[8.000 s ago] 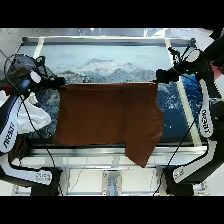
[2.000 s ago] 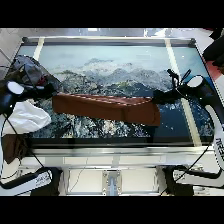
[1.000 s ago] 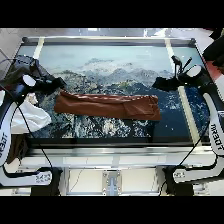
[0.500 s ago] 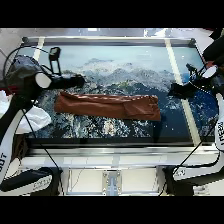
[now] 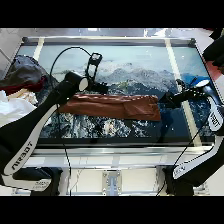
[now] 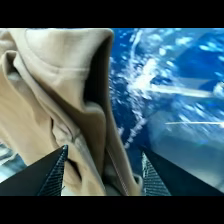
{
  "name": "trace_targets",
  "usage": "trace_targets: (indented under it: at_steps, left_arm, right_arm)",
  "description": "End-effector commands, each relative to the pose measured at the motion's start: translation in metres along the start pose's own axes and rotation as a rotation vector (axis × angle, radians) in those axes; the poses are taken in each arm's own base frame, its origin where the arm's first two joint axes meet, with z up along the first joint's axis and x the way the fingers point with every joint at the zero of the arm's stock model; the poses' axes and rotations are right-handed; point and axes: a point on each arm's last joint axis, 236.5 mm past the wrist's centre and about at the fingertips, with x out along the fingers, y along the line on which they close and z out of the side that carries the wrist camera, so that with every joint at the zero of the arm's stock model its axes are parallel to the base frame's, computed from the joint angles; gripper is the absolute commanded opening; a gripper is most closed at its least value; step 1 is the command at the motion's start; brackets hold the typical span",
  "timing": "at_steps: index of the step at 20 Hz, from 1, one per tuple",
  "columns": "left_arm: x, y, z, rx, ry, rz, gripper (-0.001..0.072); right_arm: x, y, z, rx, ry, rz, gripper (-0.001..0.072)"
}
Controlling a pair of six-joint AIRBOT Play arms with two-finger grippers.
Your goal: Fold the shirts.
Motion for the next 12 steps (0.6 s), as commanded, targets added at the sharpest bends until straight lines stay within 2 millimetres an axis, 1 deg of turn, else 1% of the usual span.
trace_targets:
  at_steps: [1,4,7,9,11,12]
  left_arm:
    - [0.017,-0.014,-0.01,0.044,0.044,0.006,0.0534]
    - [0.025,-0.016,-0.014,0.047,0.056,0.005,0.0534]
    - [0.028,-0.016,-0.015,0.047,0.058,0.004,0.0534]
    - [0.03,-0.017,-0.016,0.042,0.061,0.0,0.0534]
    - [0.033,-0.017,-0.018,0.042,0.069,0.0,0.0534]
    - [0.035,-0.017,-0.02,0.043,0.074,0.001,0.0534]
  right_arm:
    - [0.016,0.003,0.003,-0.005,0.013,0.089,0.0534]
    - [0.02,0.001,0.001,-0.02,0.022,0.095,0.0533]
    - [0.023,0.003,0.002,-0.03,0.021,0.089,0.0531]
    - [0.029,0.009,0.002,-0.049,0.028,0.082,0.0528]
    - [0.04,0.02,0.0,-0.078,0.047,0.076,0.0515]
    - [0.046,0.026,0.0,-0.093,0.053,0.071,0.0486]
